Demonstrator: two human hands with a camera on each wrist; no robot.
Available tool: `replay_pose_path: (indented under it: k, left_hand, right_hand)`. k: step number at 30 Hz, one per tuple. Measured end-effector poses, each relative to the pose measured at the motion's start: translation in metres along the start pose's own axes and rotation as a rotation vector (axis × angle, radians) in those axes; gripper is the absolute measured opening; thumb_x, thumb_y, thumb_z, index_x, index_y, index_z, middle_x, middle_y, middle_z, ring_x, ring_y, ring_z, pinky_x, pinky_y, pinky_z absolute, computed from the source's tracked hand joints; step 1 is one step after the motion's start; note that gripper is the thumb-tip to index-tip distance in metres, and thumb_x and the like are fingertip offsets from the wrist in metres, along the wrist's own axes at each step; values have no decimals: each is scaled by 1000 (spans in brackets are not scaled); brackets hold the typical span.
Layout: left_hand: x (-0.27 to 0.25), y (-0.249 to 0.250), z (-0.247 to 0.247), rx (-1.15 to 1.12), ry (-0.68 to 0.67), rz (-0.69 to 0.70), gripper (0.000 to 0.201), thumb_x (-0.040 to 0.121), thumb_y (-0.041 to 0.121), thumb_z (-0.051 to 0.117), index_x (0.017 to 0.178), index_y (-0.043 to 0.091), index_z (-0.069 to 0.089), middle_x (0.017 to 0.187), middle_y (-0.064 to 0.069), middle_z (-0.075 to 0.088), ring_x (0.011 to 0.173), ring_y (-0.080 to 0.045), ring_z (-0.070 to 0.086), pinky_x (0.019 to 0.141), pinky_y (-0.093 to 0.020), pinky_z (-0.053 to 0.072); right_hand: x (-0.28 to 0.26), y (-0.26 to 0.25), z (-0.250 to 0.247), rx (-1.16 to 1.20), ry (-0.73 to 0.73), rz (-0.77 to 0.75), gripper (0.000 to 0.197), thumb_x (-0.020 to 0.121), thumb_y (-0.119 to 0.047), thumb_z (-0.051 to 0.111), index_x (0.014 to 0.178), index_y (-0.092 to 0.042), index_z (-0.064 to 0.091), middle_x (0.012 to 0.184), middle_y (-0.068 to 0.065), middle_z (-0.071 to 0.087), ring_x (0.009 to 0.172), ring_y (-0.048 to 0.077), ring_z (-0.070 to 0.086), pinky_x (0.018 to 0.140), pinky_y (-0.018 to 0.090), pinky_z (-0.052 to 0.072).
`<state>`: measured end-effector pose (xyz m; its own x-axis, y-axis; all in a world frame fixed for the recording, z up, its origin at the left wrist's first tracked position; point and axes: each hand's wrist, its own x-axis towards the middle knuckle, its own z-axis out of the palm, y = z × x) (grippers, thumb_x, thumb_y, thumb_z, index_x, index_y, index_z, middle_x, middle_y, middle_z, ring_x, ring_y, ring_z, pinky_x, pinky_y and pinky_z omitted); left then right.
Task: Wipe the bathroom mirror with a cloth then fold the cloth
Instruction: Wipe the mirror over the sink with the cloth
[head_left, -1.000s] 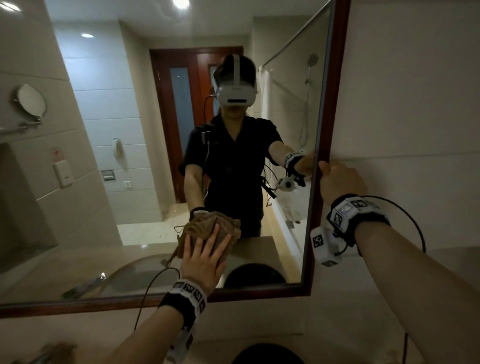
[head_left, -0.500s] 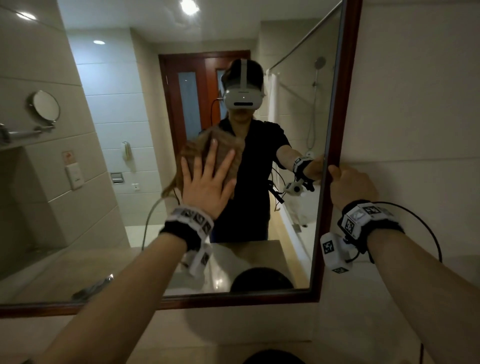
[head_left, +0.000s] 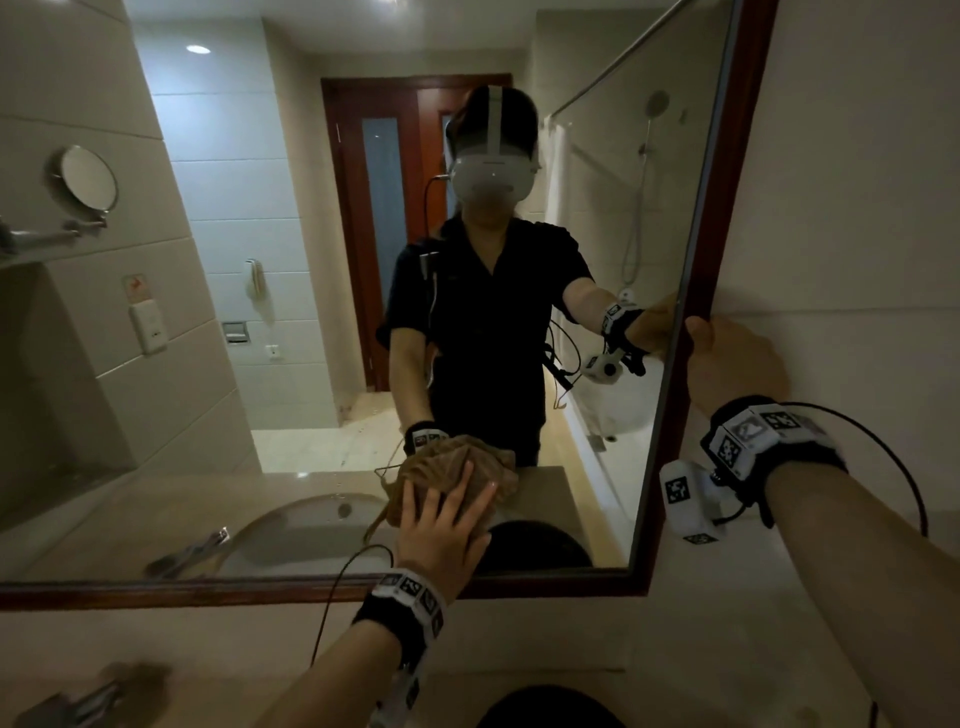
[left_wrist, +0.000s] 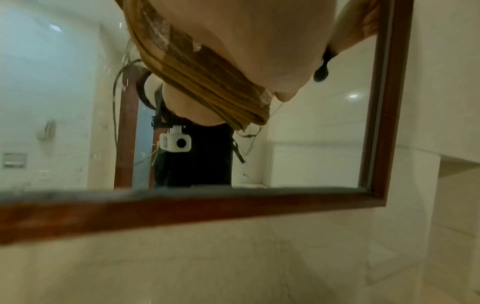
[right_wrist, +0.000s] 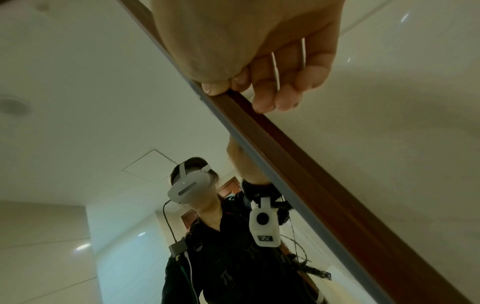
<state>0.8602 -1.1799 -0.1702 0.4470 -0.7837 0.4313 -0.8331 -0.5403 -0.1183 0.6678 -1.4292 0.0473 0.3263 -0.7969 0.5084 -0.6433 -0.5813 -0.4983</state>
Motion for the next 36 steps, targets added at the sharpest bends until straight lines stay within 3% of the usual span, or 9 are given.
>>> replay_pose_path:
  k: [5, 7, 11, 14, 17, 22, 27, 32, 36]
  left_hand:
    - [-8, 5, 0, -27, -161, -33, 69, 88, 57, 46, 151, 34, 34, 161, -6, 24, 129, -38, 46, 112, -66, 22]
    - [-10, 3, -4, -57, -176, -15, 73, 85, 56, 49, 152, 33, 32, 162, -7, 24, 127, -38, 47, 111, -65, 23]
    - [-15, -6, -8, -131, -112, 54, 89, 82, 50, 56, 157, 29, 15, 166, -2, 6, 139, -32, 35, 115, -60, 15]
    - [-17, -15, -11, -195, -90, 77, 91, 89, 44, 49, 156, 28, -12, 164, 8, -12, 146, -25, 21, 121, -54, 2]
    - [-17, -27, -13, -137, -122, 134, 92, 91, 44, 43, 153, 26, -21, 166, 3, -1, 149, -26, 17, 120, -49, -9]
    - [-46, -49, -6, -272, -80, 216, 85, 87, 26, 52, 157, 14, 8, 161, -7, 25, 150, -26, 18, 123, -46, 0]
    - [-134, -90, 44, -217, -164, 92, 80, 76, 17, 60, 151, 12, 33, 161, -7, 24, 152, -23, 10, 119, -52, 22]
    - [-172, -123, 76, -114, -367, -35, 98, 74, 28, 68, 156, 10, 16, 165, -9, 7, 151, -25, 10, 120, -52, 21]
    - [-170, -128, 83, -49, -488, -64, 97, 92, 36, 52, 152, 16, -21, 154, 2, -42, 147, -22, -24, 116, -53, -14]
  right_hand:
    - [-6, -6, -3, 49, -11, 57, 60, 102, -49, 18, 110, -7, 61, 116, 19, 62, 99, 35, 58, 80, 36, 41]
    - [-14, -7, 0, 116, 50, 44, 55, 102, -49, 24, 89, -10, 60, 100, 20, 65, 86, 34, 59, 73, 35, 41]
    - [-96, -24, 43, 296, 128, -363, 41, 94, -46, 33, 61, -22, 35, 53, -4, 37, 51, 26, 45, 50, 31, 33]
    - [-182, -42, 108, 383, -184, -619, 27, 92, -35, 39, 69, -23, 47, 69, -11, 41, 60, 10, 42, 54, 24, 34]
    - [-232, -54, 168, 467, -428, -638, 21, 85, -24, 43, 100, -18, 56, 108, -4, 51, 91, 15, 54, 70, 31, 48]
    - [-254, -68, 220, 612, -329, -382, 56, 73, -15, 44, 128, -7, 46, 143, 14, 33, 129, 29, 39, 108, 39, 35]
    - [-272, -68, 250, 331, -154, -449, 46, 88, -20, 43, 134, -12, 40, 144, 27, 28, 130, 46, 35, 107, 51, 36]
    - [-292, -83, 269, 268, -147, -406, 38, 85, -13, 51, 123, -7, 50, 153, 25, 12, 139, 45, 19, 110, 57, 28]
    - [-296, -89, 278, 340, -128, -411, 51, 80, -7, 53, 128, -5, 37, 154, 21, 9, 140, 46, 19, 110, 57, 30]
